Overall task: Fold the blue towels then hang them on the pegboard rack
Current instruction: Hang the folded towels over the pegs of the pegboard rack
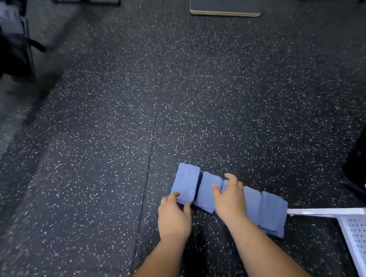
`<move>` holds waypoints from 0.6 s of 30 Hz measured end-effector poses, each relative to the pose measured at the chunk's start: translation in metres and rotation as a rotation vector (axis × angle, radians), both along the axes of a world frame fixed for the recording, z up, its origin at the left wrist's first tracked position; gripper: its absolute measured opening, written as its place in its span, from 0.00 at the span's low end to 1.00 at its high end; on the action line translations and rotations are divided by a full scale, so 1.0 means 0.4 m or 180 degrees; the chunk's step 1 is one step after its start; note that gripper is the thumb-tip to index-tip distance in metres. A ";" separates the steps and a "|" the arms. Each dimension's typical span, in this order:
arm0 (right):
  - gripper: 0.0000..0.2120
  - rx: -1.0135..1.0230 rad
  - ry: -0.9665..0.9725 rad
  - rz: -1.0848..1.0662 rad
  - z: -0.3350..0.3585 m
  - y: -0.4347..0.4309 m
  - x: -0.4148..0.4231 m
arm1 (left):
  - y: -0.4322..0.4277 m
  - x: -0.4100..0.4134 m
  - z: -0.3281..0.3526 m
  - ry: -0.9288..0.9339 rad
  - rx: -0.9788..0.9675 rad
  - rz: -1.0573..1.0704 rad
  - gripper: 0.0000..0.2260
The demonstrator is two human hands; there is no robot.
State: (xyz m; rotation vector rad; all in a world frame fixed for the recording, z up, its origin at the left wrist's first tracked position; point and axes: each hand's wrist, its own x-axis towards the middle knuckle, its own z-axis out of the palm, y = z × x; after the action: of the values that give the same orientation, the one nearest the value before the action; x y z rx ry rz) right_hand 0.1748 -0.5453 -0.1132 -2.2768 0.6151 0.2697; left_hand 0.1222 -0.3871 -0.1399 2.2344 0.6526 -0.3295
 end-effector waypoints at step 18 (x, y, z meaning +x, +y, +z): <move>0.28 -0.0670 0.0368 0.1740 -0.220 0.070 0.208 | 0.014 0.077 -0.158 0.0054 0.0272 0.0032 0.20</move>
State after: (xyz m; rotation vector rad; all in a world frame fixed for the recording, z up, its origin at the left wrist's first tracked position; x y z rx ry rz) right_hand 0.2581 -0.5172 -0.2011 -2.6156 0.0619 0.6275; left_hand 0.1529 -0.3816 -0.2032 2.3112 0.6986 -0.3213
